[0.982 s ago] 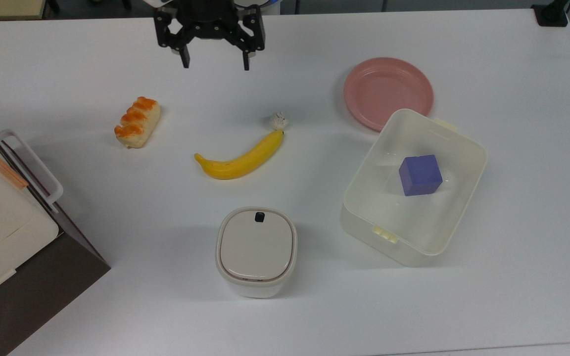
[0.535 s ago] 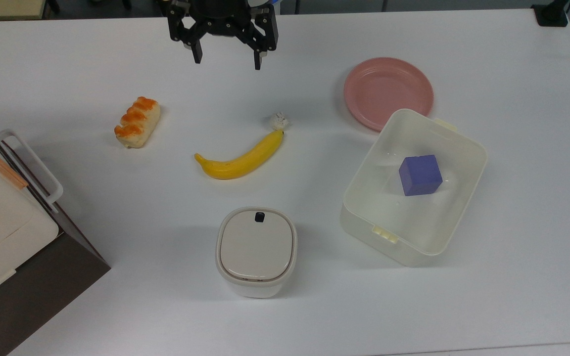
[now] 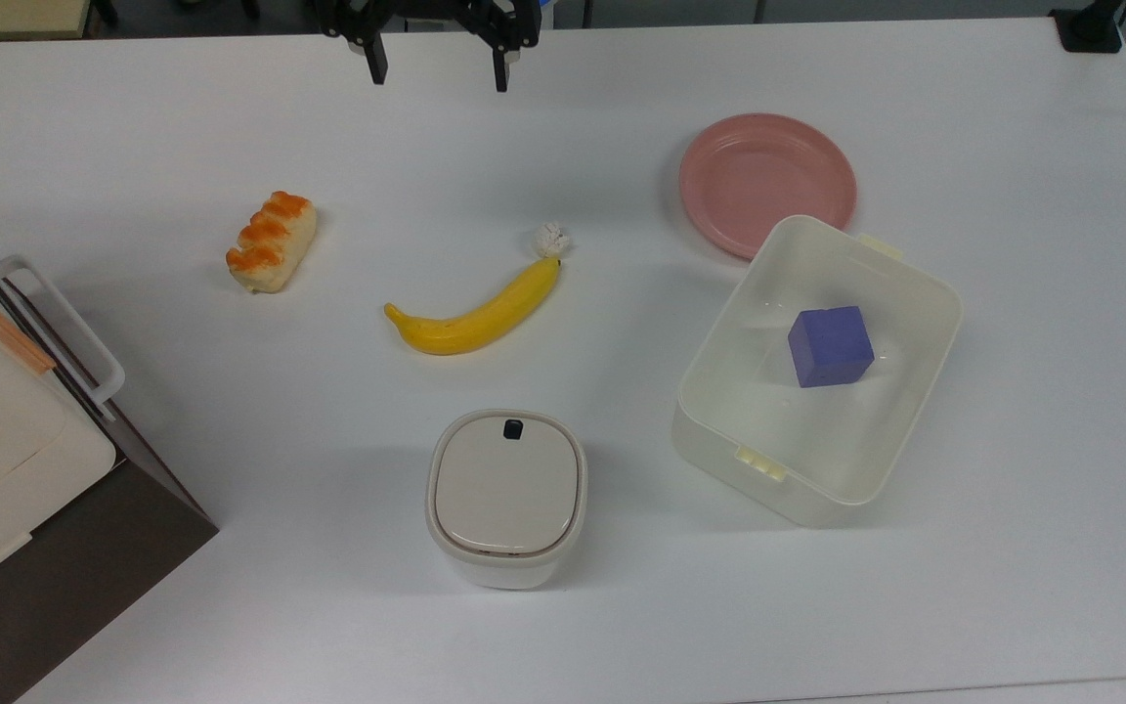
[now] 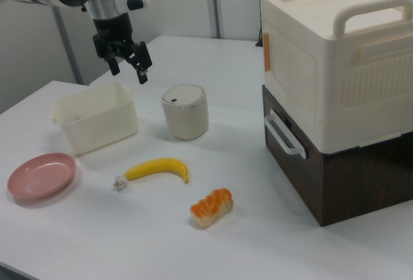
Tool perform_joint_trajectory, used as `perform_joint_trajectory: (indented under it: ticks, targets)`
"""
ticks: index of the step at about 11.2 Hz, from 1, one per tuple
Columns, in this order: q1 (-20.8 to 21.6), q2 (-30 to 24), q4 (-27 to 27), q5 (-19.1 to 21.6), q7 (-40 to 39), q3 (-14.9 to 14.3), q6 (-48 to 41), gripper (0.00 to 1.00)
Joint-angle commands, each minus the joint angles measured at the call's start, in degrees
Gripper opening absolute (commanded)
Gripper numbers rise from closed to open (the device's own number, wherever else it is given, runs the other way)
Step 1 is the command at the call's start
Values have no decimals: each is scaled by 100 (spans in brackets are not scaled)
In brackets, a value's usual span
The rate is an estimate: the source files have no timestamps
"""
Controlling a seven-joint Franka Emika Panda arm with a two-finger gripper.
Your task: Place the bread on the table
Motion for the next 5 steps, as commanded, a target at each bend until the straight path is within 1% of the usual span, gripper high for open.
perform_joint_trajectory:
  ticks: [1,5]
  targets:
    - [39,-53,125,117,-162,-62,-184,100]
    - [66,-62,142,99,-145,-45,-193,100]
